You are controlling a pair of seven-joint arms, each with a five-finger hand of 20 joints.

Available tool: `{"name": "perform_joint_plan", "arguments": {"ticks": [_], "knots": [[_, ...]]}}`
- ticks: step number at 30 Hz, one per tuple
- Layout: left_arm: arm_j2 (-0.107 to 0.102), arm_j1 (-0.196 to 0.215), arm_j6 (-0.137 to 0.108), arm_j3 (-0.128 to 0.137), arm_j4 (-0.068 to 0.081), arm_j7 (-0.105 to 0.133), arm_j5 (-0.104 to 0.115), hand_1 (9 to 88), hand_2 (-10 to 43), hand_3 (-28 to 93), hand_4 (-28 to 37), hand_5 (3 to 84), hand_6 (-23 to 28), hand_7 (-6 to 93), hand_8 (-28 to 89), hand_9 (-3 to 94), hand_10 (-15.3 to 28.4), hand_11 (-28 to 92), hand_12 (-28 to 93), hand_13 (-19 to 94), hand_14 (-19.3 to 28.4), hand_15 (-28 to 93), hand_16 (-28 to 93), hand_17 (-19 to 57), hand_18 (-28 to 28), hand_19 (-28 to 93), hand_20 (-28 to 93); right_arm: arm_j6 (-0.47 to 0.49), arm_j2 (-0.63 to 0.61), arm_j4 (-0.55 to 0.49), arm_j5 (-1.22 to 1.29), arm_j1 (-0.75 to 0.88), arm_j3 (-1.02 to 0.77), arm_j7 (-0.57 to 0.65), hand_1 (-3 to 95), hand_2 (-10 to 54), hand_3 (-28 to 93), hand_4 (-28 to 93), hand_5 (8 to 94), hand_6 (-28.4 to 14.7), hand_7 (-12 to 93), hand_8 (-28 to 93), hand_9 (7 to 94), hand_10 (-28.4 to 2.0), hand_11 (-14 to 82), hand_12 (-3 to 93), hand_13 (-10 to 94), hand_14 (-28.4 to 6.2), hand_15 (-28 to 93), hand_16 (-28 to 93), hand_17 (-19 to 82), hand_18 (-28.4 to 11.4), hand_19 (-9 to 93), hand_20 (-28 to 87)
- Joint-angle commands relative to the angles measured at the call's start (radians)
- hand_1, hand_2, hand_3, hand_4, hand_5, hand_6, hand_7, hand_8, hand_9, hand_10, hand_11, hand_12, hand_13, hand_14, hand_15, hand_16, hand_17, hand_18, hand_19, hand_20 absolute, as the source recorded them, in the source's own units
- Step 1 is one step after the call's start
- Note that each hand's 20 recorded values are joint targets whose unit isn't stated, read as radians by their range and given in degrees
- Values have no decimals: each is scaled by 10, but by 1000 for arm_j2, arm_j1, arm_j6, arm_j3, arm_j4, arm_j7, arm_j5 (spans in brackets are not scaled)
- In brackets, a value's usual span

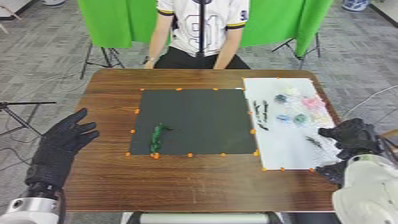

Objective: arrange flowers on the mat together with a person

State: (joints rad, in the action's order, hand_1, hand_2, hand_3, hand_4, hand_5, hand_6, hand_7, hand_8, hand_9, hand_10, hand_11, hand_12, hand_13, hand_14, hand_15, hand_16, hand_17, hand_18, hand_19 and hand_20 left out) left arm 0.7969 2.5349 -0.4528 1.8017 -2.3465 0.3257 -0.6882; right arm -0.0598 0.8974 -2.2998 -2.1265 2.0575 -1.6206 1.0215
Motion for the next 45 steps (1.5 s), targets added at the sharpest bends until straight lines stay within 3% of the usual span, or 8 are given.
{"name": "perform_joint_plan", "arguments": {"ticks": [1,22,32,34,38,45], "knots": [[-8,24,-15,5,-6,9,10,251,54,801,-265,337,78,172,-119,322,198,349,91,222,253,623,-134,-77,224,558,71,69,-27,72,-112,-38,68,85,361,-24,626,-179,526,-89,113,-89,644,-225,339,186,677,-162,677,111,457,-229,932,-174],[-1,11,-5,10,-1,-3,1,250,53,802,-265,338,78,172,-118,324,198,355,92,224,253,624,-133,-77,224,559,72,295,-49,172,-90,-155,140,152,421,-60,603,-169,553,-78,98,-80,670,-215,359,196,709,-139,683,136,496,-213,932,-151],[3,20,-3,16,-3,-5,-1,250,53,802,-265,338,78,171,-118,323,197,355,92,224,254,624,-133,-77,225,560,74,363,-50,234,-106,-195,187,134,488,-92,593,-193,696,-63,104,-86,703,-192,377,200,716,-120,685,140,501,-198,932,-138],[4,19,-2,17,-2,-7,-1,251,53,801,-265,338,78,171,-118,324,198,355,92,224,253,624,-133,-77,225,560,74,371,-51,253,-126,-209,205,128,537,-95,548,-204,743,-62,97,11,733,-178,382,200,730,-109,680,141,511,-190,932,-132],[3,12,-1,15,0,-5,-1,250,53,802,-264,338,78,171,-118,324,197,356,92,224,254,624,-133,-77,225,560,74,337,-54,271,-135,-213,216,116,665,-95,427,-199,866,-39,125,75,836,-128,373,253,824,-61,654,174,586,-151,932,-50],[4,22,-7,16,-3,1,0,250,52,802,-264,339,79,172,-118,323,198,355,91,223,254,624,-133,-77,225,560,74,205,-63,283,-182,-187,212,63,674,-95,450,-217,898,-29,142,80,886,-116,393,216,874,-44,642,192,634,-132,932,12]]}}
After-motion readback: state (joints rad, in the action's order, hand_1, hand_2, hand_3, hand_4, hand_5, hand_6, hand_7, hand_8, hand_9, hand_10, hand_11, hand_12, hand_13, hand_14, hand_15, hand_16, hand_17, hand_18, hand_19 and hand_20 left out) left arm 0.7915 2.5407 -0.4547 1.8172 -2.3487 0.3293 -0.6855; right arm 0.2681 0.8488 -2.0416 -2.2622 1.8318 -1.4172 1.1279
